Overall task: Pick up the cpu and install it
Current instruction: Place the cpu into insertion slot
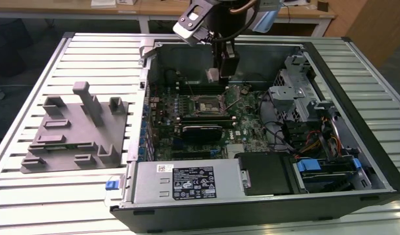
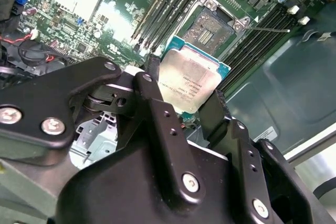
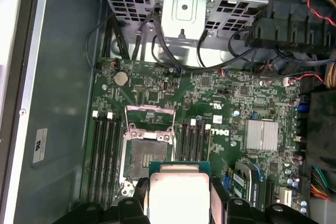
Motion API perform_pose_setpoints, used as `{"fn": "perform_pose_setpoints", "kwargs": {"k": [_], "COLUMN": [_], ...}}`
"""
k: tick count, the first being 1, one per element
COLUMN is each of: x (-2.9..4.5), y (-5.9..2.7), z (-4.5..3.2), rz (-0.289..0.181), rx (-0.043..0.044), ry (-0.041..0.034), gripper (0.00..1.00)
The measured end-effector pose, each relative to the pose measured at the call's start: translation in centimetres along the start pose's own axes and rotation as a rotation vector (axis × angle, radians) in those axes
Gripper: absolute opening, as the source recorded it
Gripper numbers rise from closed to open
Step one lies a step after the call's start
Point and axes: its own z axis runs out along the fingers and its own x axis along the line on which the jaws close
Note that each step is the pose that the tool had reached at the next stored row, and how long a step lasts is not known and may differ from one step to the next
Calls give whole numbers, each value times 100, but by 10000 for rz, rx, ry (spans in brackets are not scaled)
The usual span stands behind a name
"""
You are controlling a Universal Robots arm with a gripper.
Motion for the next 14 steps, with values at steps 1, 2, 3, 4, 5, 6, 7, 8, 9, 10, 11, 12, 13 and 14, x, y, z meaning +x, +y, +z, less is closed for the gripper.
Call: {"fn": "perform_pose_setpoints", "kwargs": {"k": [1,2,3,4,5,6,7,8,9,10,11,12,13,14], "x": [1,2,3,5,8,10,15,23,30,38,47,58,71,83], "y": [-4,-8,-15,-23,-29,-34,-39,-41,-42,-42,-42,-43,-43,-43], "z": [5,9,13,18,23,28,35,42,49,57,66,80,96,114], "rz": [0,0,1,0,0,0,0,0,0,2,4,6,8,10], "rx": [-1,-1,-1,0,1,0,0,0,0,0,0,0,1,0], "ry": [1,1,1,0,0,-1,0,0,0,0,0,0,-1,0], "gripper": [54,54,54,54,54,54,54,54,54,54,54,54,54,54]}}
